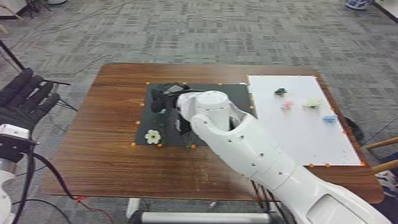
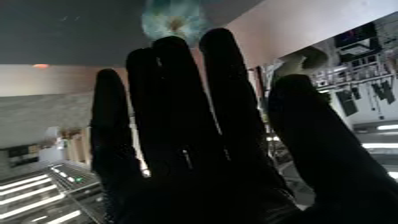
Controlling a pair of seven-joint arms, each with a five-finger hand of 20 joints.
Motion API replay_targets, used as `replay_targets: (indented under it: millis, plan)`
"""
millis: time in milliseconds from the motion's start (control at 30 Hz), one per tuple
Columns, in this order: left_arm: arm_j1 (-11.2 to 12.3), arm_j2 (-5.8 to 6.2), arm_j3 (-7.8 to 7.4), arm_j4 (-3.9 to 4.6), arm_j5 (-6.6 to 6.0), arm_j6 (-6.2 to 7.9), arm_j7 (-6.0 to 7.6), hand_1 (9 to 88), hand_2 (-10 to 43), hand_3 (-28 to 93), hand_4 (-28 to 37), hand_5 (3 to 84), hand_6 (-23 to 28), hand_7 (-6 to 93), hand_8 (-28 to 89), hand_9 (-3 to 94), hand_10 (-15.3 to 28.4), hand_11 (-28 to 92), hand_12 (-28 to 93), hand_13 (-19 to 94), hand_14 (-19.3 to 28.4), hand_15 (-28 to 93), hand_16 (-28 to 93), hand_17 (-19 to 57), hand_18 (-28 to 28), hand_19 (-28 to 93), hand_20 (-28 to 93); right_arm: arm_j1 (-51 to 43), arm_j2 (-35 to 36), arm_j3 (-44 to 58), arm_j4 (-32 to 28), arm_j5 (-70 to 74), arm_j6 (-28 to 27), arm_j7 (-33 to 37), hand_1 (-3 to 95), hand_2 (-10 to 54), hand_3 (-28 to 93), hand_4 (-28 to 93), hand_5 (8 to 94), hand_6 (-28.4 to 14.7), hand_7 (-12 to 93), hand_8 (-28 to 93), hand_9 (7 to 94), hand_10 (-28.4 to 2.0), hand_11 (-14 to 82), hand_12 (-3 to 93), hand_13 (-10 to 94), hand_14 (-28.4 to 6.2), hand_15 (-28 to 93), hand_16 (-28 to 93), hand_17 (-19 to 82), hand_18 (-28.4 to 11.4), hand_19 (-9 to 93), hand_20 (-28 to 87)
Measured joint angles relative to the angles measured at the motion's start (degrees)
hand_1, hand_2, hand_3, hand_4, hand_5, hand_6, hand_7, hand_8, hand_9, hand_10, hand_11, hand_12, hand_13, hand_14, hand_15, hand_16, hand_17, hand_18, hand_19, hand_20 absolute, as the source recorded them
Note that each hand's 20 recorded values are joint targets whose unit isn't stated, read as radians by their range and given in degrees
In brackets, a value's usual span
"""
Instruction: Arrange flowers
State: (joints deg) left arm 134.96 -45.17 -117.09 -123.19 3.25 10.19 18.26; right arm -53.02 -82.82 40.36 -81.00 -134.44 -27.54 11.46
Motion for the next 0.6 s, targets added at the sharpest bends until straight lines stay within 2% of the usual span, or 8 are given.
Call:
replay_targets:
  millis: [133, 233, 300, 433, 467, 533, 600]
  plan:
    - [0.0, 0.00, 0.00, 0.00, -0.01, 0.01, 0.02, 23.1, 19.0, 63, -28.3, 37.9, 8.5, 7.8, -6, 33.4, 12.3, 12, 13, 26, 12.9, 23, -3, -3.3, 12.8, 24, 11, 0.0, -0.1, 0.2, -0.2, -1.0, -2.6, -0.3, 22.5, 15.9, 85, -23, 61.6, -5.7, 24, -11, 56.6, -19.6, 22.3, 17.4, 36, -18.9, 49, 9, 13, -22.6, 62, 20]
    - [0.0, 0.00, -0.04, 0.00, -0.01, 0.01, 0.00, 23.1, 19.0, 63, -28.3, 38.0, 8.4, 7.8, -6, 33.3, 12.3, 12, 13, 26, 12.9, 23, -2, -3.3, 12.8, 24, 11, 0.0, 0.1, -0.1, -0.4, -0.9, -2.9, 0.1, 21.4, 14.9, 86, -23, 54.3, -5.9, 28, -12, 49.6, -20.5, 22.1, 17.2, 33, -19.9, 50, 9, 13, -23.2, 64, 21]
    - [0.1, -0.05, -0.15, -0.03, -0.01, 0.01, -0.01, 23.1, 19.0, 63, -28.3, 38.0, 8.4, 7.8, -6, 33.3, 12.2, 12, 13, 26, 12.9, 23, -2, -3.3, 12.8, 24, 11, 0.0, 0.6, -1.1, -0.6, -0.5, -0.2, 0.3, 20.9, 14.4, 87, -23, 51.3, -6.5, 29, -12, 47.1, -20.6, 22.5, 17.5, 30, -20.3, 51, 9, 13, -23.2, 64, 21]
    - [0.2, -0.13, -0.24, -0.03, -0.01, 0.01, -0.03, 23.1, 19.0, 63, -28.3, 38.0, 8.5, 7.8, -6, 33.3, 12.2, 12, 13, 26, 13.1, 23, -2, -3.2, 12.8, 24, 11, 0.0, 2.1, -4.4, -0.6, -0.5, 11.8, 0.4, 20.1, 13.5, 88, -23, 41.2, -8.5, 34, -13, 40.7, -21.8, 25.6, 18.8, 26, -21.2, 54, 8, 13, -23.2, 66, 21]
    - [0.2, -0.13, -0.21, -0.03, -0.01, 0.01, -0.03, 23.0, 19.0, 63, -28.3, 38.0, 8.4, 7.8, -6, 33.3, 12.1, 12, 13, 26, 13.1, 23, -2, -3.2, 12.8, 24, 11, 0.0, 2.2, -4.7, -0.6, -0.5, 13.7, 0.6, 20.0, 13.4, 88, -23, 39.7, -8.6, 31, -13, 39.9, -21.4, 24.4, 18.0, 25, -21.1, 53, 8, 13, -23.0, 66, 21]
    - [0.2, -0.13, -0.10, -0.01, 0.00, 0.00, -0.03, 23.0, 19.1, 63, -28.3, 37.9, 8.3, 7.9, -6, 33.3, 12.1, 12, 13, 26, 13.0, 23, -2, -3.2, 12.8, 23, 11, -0.1, 2.2, -4.4, -0.6, -0.2, 14.2, 0.9, 20.3, 14.6, 88, -23, 38.1, -8.3, 23, -12, 37.1, -19.7, 17.8, 15.5, 23, -20.2, 50, 6, 11, -22.5, 65, 20]
    - [0.2, -0.13, -0.03, -0.01, 0.00, 0.00, -0.03, 23.0, 19.0, 63, -28.3, 37.9, 8.4, 7.9, -6, 33.3, 12.1, 12, 13, 26, 13.0, 23, -2, -3.2, 12.8, 23, 11, -0.3, 2.1, -3.5, -0.6, 0.1, 12.0, 0.6, 20.4, 15.9, 87, -23, 37.7, -8.3, 19, -12, 35.7, -18.7, 14.8, 14.3, 21, -19.8, 48, 6, 10, -22.2, 63, 19]
